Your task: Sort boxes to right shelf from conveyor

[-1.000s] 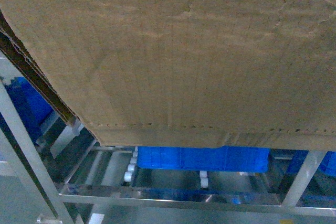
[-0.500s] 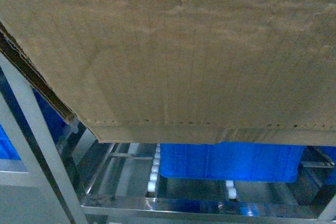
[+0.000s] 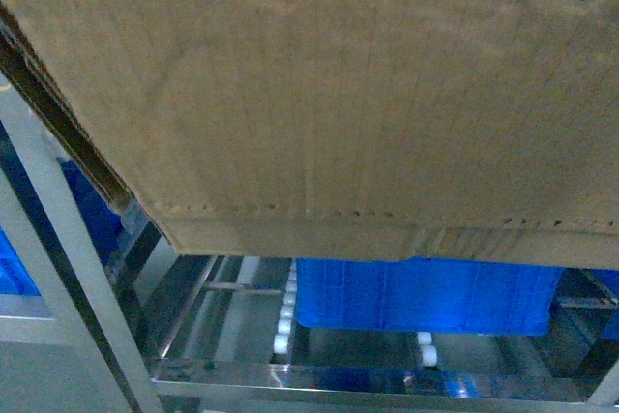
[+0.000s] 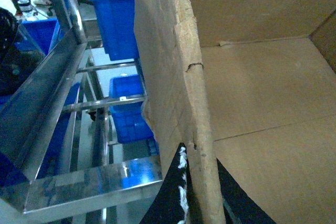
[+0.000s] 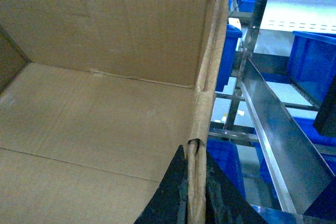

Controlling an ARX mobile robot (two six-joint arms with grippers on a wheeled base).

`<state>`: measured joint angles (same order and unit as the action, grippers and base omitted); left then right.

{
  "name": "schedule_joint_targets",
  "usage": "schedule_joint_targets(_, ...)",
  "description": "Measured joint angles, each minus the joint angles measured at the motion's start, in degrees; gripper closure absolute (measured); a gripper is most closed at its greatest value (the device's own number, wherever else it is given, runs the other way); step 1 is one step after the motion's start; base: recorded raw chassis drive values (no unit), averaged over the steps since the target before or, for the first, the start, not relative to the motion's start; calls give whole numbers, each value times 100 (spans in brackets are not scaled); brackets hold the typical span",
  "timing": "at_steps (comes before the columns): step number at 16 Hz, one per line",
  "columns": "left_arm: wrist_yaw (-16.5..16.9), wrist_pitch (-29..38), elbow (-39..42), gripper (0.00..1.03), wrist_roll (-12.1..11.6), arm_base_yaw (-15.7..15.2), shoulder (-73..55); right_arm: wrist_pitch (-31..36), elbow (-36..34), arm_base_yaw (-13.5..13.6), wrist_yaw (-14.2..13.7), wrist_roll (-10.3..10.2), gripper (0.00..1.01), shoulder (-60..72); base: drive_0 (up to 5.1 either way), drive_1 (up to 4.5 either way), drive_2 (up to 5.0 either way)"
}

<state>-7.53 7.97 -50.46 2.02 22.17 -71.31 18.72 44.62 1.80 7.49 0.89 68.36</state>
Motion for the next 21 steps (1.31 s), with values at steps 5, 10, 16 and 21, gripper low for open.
schedule_joint_targets(5, 352, -1248, -1954, 100, -111, -234, -796, -717, 1423, 4, 48, -153, 98, 643, 0, 0, 0)
schedule_joint_targets(10, 476, -1714, -3650, 100, -280, -424, -2232, -667, 2704, 9, 136, -199, 98, 2079, 0, 0, 0)
schedule_joint_targets(16, 398, -1515, -4577, 100, -87, -507, -3228, -485, 3891, 57, 85, -155, 98, 3298, 0, 0, 0)
schedule_joint_targets(21, 363, -1281, -4859, 100, 179, -616, -3779, -400, 4378, 157, -4, -24, 98, 3731, 0, 0, 0)
